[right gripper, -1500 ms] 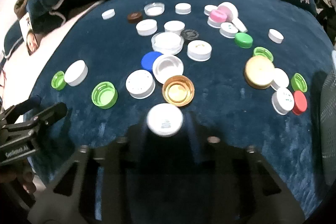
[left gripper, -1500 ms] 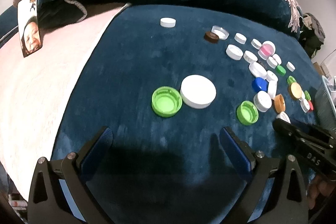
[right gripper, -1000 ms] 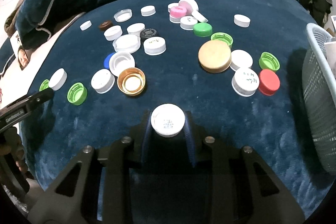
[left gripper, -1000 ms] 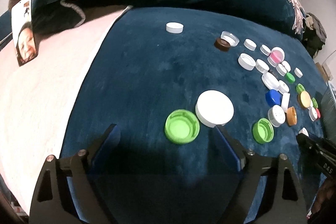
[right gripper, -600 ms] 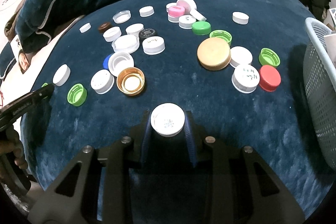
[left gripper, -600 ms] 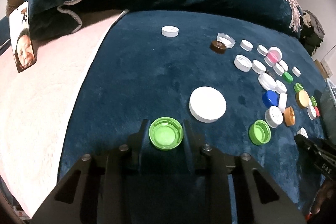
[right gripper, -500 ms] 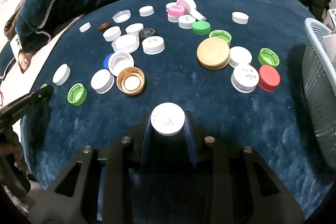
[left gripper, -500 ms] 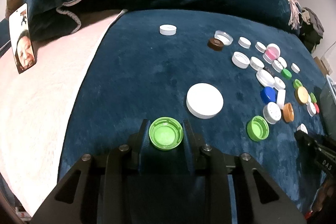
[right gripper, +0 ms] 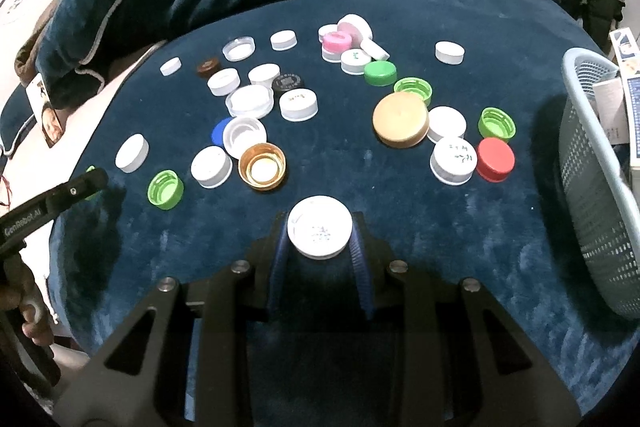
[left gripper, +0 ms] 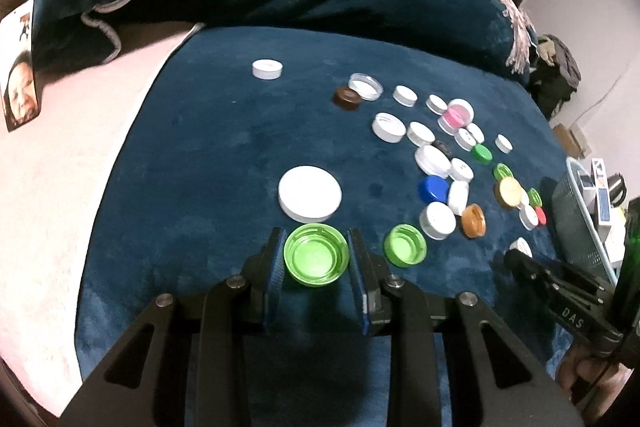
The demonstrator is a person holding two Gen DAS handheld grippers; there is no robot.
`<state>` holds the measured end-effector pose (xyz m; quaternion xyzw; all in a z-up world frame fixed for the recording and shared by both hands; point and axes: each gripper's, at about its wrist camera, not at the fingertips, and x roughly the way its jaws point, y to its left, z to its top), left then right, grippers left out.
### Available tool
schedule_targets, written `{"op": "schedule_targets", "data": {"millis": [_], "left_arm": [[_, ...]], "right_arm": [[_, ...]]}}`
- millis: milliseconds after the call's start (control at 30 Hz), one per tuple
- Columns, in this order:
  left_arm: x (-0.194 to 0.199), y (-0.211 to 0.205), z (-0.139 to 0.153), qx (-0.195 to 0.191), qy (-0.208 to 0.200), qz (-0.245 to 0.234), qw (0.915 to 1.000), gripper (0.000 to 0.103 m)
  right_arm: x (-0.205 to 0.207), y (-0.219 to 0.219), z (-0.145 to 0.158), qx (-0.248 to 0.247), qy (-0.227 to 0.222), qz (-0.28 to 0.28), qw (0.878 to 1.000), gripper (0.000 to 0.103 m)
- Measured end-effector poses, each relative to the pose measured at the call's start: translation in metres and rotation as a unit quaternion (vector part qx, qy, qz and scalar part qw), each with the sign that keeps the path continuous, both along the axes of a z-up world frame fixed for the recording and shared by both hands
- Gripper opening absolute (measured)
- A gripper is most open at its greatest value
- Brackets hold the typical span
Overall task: Organize objects
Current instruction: 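Grasp the green cap with the left tool while the right tool holds a white cap, then carry the green cap and white cap over the white mesh basket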
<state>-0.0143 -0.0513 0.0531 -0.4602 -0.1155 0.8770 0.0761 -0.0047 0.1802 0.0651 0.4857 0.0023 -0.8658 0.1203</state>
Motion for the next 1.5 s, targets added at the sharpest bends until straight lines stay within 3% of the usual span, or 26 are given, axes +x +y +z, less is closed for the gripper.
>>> {"op": "schedule_targets", "data": {"millis": [233, 633, 933, 1200, 1333, 1500], "left_arm": [[0.000, 0.036, 0.012, -0.035, 0.008, -0.036, 0.9987, 0.031], [-0.003, 0.078, 0.032, -0.050, 0.029, -0.069, 0.9959, 0.031], [-0.001, 0.141, 0.071, -0.061, 0.071, -0.129, 0.9872, 0.031], [0.000, 0.228, 0.124, -0.039, 0.109, -0.213, 0.9701, 0.031], [-0.002, 0.287, 0.144, -0.024, 0.115, -0.269, 0.9559, 0.031], [-0.005, 0.359, 0.149, -0.024, 0.102, -0.332, 0.9375, 0.031]], "right_arm": [[-0.002, 0.003, 0.011, -0.005, 0.011, 0.006, 1.000, 0.031], [0.003, 0.028, 0.032, -0.021, 0.032, -0.008, 0.999, 0.031], [0.015, 0.068, 0.073, -0.042, 0.079, -0.025, 0.996, 0.031], [0.027, 0.157, 0.120, -0.057, 0.127, -0.121, 0.983, 0.031], [0.027, 0.202, 0.134, -0.052, 0.121, -0.178, 0.975, 0.031], [0.023, 0.239, 0.138, -0.060, 0.105, -0.228, 0.966, 0.031]]}}
